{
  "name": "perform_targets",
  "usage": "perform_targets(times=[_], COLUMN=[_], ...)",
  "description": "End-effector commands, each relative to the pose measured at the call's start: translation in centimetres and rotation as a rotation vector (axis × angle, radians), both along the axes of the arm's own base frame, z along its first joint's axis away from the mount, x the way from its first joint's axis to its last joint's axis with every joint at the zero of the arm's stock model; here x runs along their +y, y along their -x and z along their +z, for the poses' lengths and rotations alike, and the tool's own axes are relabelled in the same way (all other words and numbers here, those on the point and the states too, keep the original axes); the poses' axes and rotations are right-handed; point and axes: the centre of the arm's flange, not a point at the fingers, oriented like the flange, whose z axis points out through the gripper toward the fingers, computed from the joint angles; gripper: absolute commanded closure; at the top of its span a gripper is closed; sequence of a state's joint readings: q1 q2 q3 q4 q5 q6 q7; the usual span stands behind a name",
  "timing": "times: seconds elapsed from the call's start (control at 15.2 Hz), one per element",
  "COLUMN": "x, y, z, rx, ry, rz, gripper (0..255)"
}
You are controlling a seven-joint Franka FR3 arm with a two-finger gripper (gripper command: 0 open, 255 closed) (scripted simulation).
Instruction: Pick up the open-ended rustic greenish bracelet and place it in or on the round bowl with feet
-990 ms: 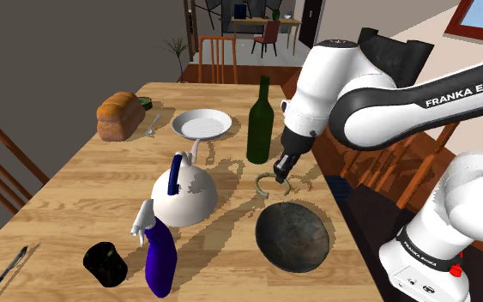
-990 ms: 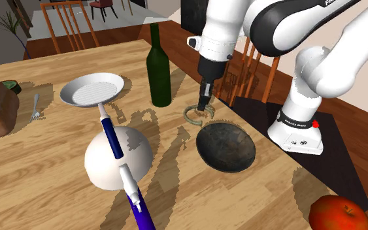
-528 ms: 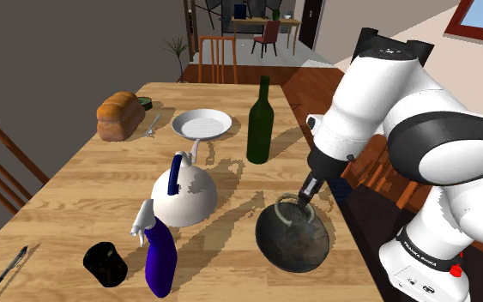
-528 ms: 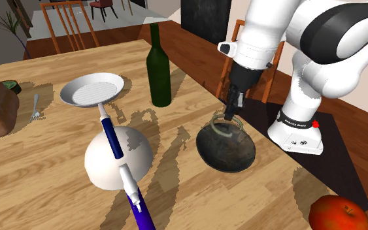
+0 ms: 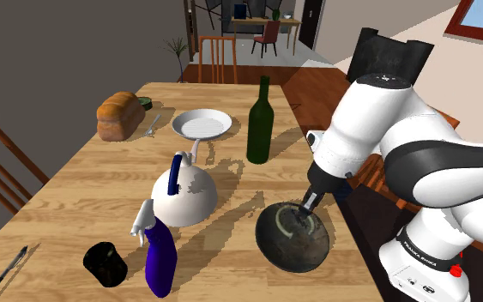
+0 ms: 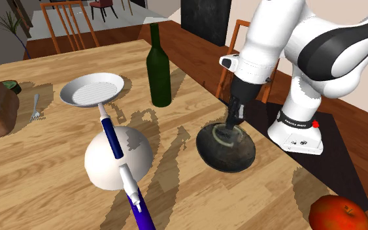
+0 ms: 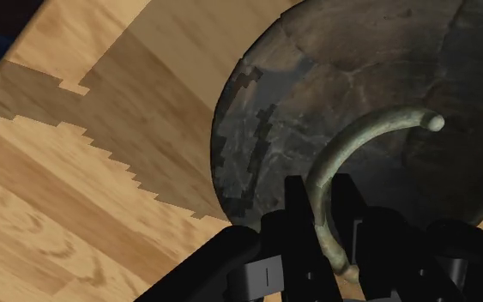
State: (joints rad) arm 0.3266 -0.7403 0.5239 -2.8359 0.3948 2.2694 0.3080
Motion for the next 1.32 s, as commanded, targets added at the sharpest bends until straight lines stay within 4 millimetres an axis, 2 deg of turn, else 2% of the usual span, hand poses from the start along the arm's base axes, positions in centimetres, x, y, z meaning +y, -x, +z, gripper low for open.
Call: perform_targets(times=[0.0, 0.33, 0.86, 0.92, 1.25], x=[0.0, 0.0, 0.0, 0.0, 0.0], y=[0.1, 0.1, 0.1, 0.1, 0.1], z=[-1.0, -3.8, -3.8, -3.8, -3.8], rx=[-0.001, -0.001, -0.001, -0.001, -0.001], ry=[0.000, 0.000, 0.000, 0.000, 0.000], rz=[0.000, 0.000, 0.000, 0.000, 0.000], gripper=[255, 255, 255, 0, 0])
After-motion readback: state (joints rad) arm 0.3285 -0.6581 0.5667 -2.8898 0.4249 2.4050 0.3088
